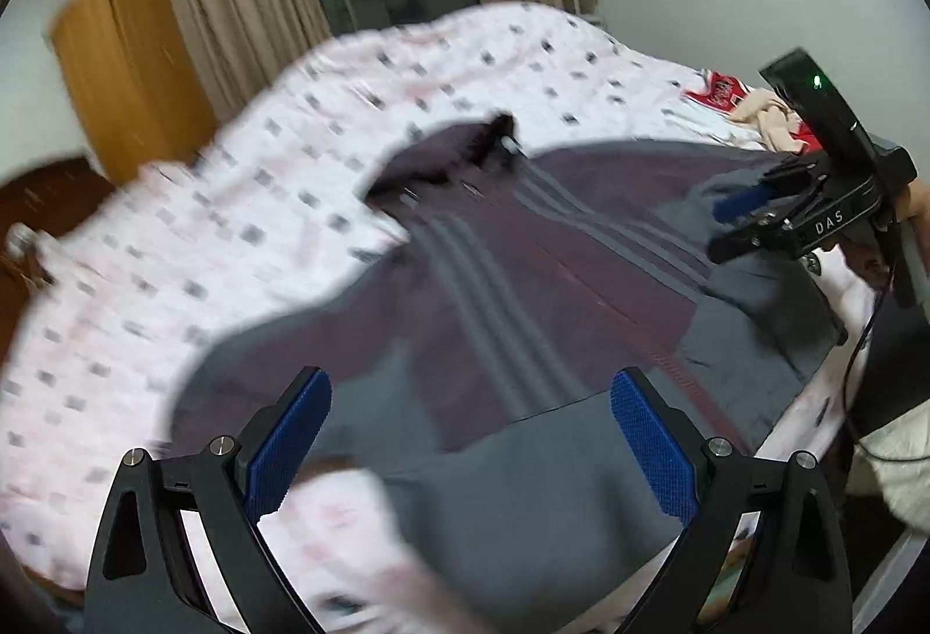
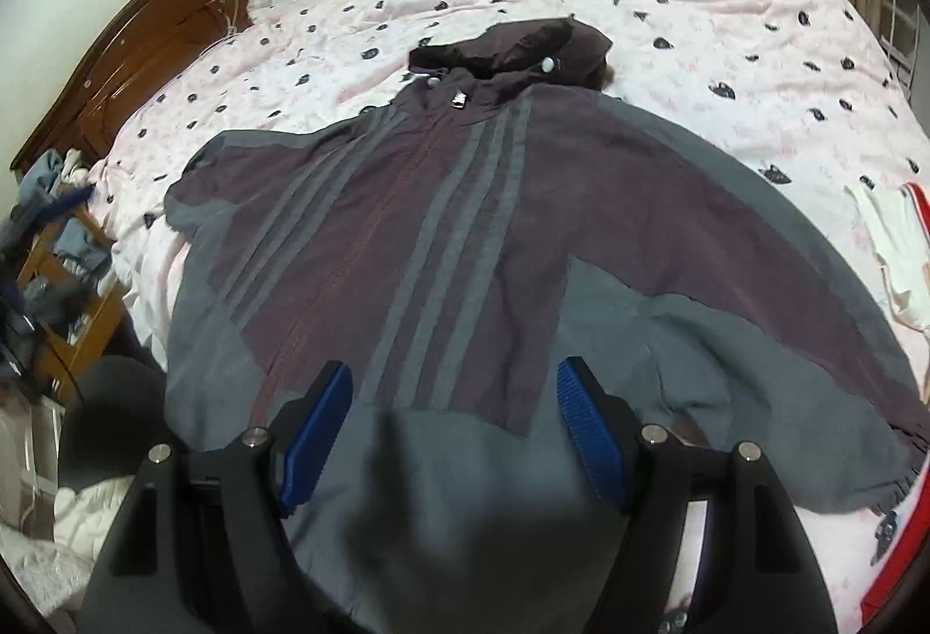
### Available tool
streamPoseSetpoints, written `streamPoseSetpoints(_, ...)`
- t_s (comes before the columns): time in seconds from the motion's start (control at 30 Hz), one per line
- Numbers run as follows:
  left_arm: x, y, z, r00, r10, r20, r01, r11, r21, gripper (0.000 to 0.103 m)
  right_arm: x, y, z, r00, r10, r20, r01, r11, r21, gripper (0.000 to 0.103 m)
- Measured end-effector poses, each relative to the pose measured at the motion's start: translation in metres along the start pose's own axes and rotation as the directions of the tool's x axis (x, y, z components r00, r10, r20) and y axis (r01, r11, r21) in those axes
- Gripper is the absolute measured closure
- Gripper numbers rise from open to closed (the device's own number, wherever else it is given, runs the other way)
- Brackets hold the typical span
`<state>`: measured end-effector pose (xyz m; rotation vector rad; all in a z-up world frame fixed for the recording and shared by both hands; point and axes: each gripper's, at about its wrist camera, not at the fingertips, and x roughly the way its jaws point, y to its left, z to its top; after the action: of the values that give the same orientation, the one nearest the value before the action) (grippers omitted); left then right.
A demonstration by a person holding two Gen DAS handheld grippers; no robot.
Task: Fold clothes
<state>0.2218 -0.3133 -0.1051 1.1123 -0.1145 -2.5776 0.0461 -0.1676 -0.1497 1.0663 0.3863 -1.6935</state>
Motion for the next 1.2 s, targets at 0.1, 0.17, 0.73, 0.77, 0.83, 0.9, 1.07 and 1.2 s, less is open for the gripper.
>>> streamPoseSetpoints(0.1, 0.039, -0.004, -0.007, 0.997, -0.017, -0.072, 0.015, 0.999, -0.033, 0.007, 0.014, -0.012, 0.002, 0.999, -0.030, -0.027, 0.031, 0.999, 0.036, 0.028)
streamPoseSetpoints(0.17, 0.051, -0.004, -0.012, 0.995, -0.032, -0.095, 0.026, 0.998, -0.062, 0.007, 0.020, -0.022, 0.001, 0.999, -0.034, -0.042, 0.037, 0.997, 0.062, 0.028)
streamPoseSetpoints(0.73, 0.064, 0.019, -0.042, 0.992, -0.077, -0.102, 0.060, 0.985, -0.163, 0.007, 0.039, -0.058, -0.010, 0.991, -0.083, -0.101, 0.096, 0.988, 0.124, 0.046)
streamPoseSetpoints(0.77, 0.060, 0.025, -0.042, 0.993, -0.077, -0.094, 0.060, 0.983, -0.176, 0.007, 0.039, -0.056, -0.009, 0.990, -0.092, -0.105, 0.104, 0.988, 0.116, 0.045)
streamPoseSetpoints(0.83, 0.049, 0.039, -0.042, 0.995, -0.080, -0.060, 0.065, 0.974, -0.216, 0.007, 0.038, -0.050, -0.007, 0.987, -0.114, -0.114, 0.125, 0.988, 0.094, 0.044)
streamPoseSetpoints(0.9, 0.037, 0.056, -0.042, 0.997, -0.070, -0.024, 0.062, 0.964, -0.257, 0.007, 0.036, -0.045, -0.005, 0.984, -0.135, -0.117, 0.145, 0.986, 0.077, 0.042)
streamPoseSetpoints(1.07, 0.025, 0.097, -0.036, 0.997, -0.052, 0.064, 0.071, 0.931, -0.357, 0.007, 0.021, -0.025, 0.008, 0.987, -0.149, -0.067, 0.153, 0.987, 0.047, 0.033)
streamPoseSetpoints(1.2, 0.038, 0.120, -0.027, 0.987, -0.104, 0.119, 0.146, 0.886, -0.440, 0.007, 0.014, 0.002, 0.026, 0.990, -0.137, -0.022, 0.137, 0.991, 0.005, 0.030)
